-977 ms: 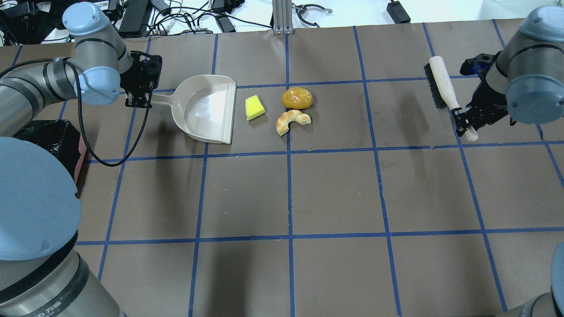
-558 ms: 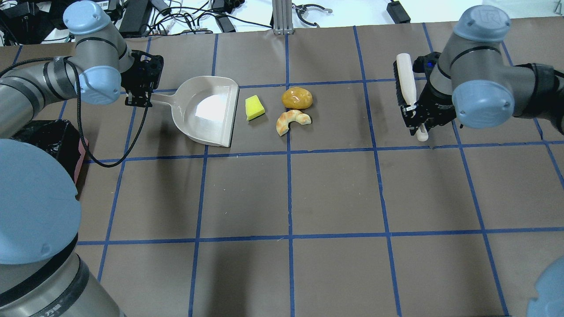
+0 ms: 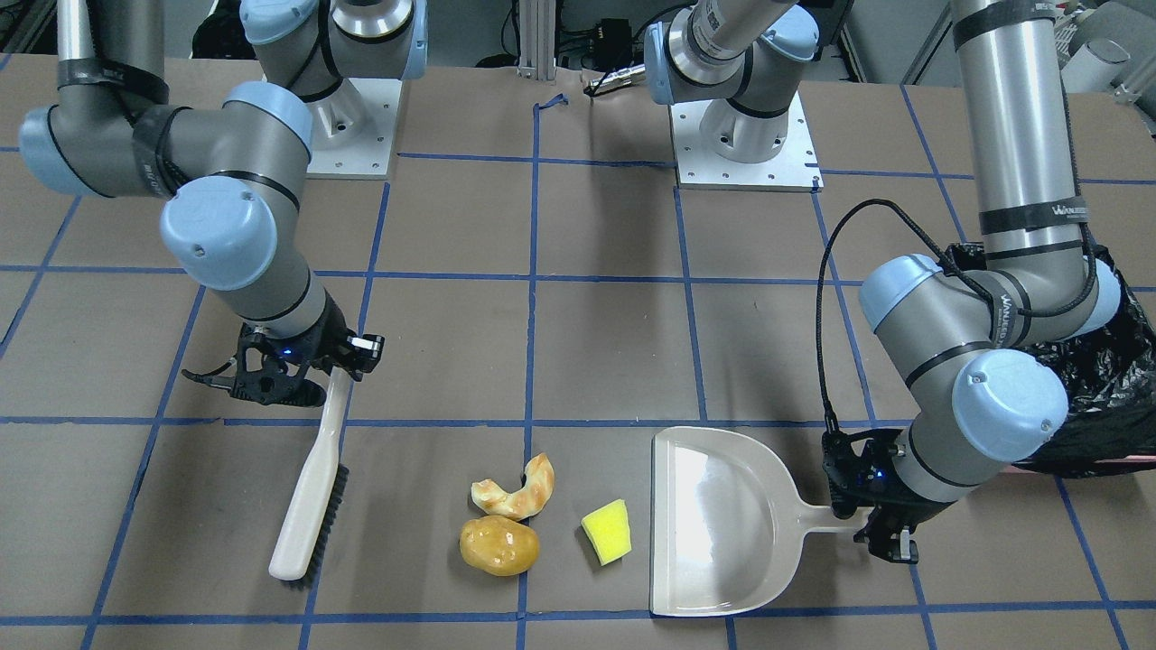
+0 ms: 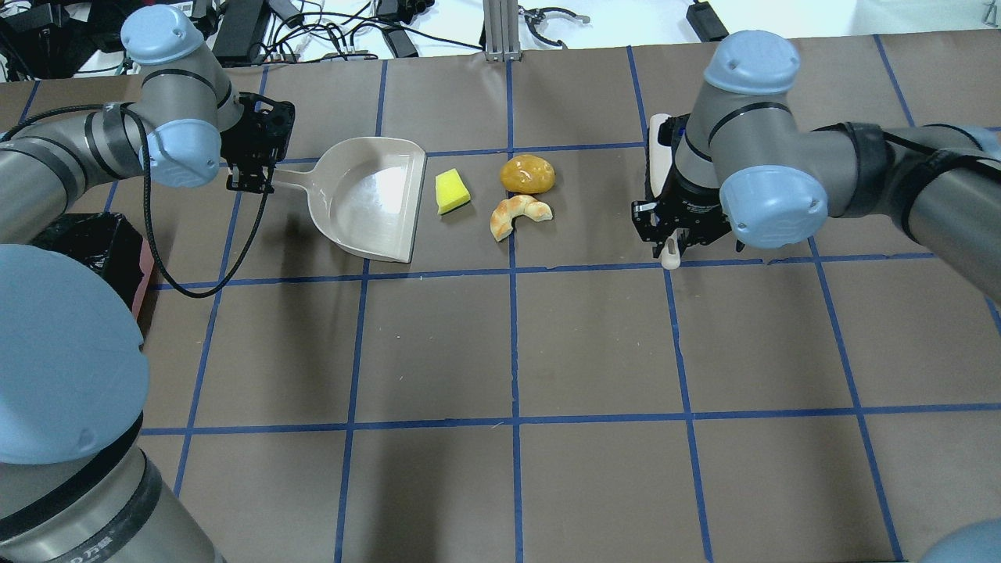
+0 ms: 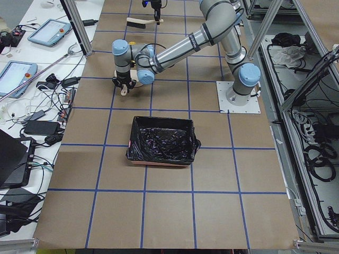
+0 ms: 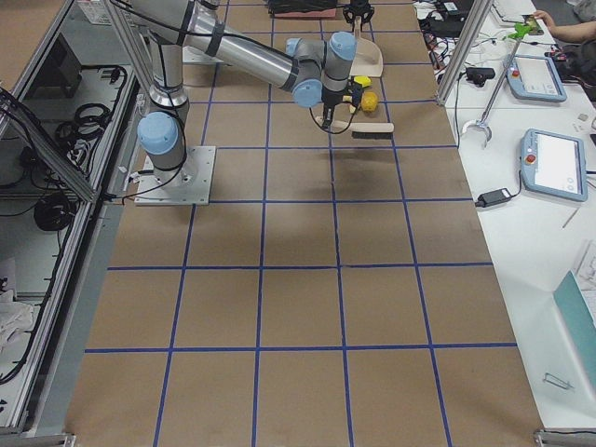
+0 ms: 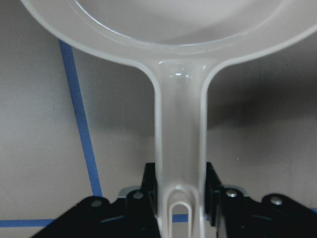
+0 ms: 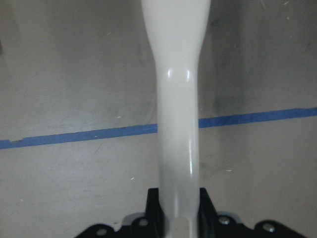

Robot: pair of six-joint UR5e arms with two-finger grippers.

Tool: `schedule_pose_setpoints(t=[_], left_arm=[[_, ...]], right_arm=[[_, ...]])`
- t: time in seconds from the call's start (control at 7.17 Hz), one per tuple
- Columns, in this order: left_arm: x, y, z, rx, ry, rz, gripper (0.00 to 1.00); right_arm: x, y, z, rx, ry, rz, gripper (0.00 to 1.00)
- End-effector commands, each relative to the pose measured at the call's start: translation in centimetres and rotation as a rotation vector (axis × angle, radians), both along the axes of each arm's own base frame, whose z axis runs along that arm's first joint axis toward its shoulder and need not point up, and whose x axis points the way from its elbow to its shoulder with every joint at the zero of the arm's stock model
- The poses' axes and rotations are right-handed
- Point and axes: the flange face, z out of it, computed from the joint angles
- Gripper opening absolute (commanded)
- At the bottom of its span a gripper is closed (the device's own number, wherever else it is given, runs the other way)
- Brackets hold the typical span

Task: Sweep and dump trash into bin
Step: 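Move the brush with the right gripper toward the bread and pastry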

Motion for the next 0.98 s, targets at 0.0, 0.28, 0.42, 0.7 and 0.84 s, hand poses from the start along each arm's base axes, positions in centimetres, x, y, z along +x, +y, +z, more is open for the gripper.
schedule_pose_setpoints(t=[0.0, 0.28, 0.42, 0.7, 0.84], left_arm=[[-0.1, 0.0, 0.0, 0.001, -0.003, -0.001, 0.07], [-0.1, 0.0, 0.1, 0.000, -0.004, -0.001, 0.07], [-0.2, 0.0, 0.1, 0.000, -0.005, -0.002, 0.07], [-0.2, 0.0, 0.2, -0.001, -0.005, -0.002, 0.07], [-0.2, 0.0, 0.2, -0.001, -0.005, -0.002, 0.07]], right_arm=[[4.2, 1.5, -0.3, 0.031, -0.033, -0.005, 0.00], [8.0, 3.0, -2.0, 0.071, -0.025, 0.009, 0.00], [9.3, 3.5, -2.5, 0.083, -0.019, 0.011, 0.00], [10.5, 4.2, -3.1, 0.106, -0.051, -0.014, 0.00], [10.5, 4.2, -3.2, 0.110, -0.051, -0.031, 0.00]])
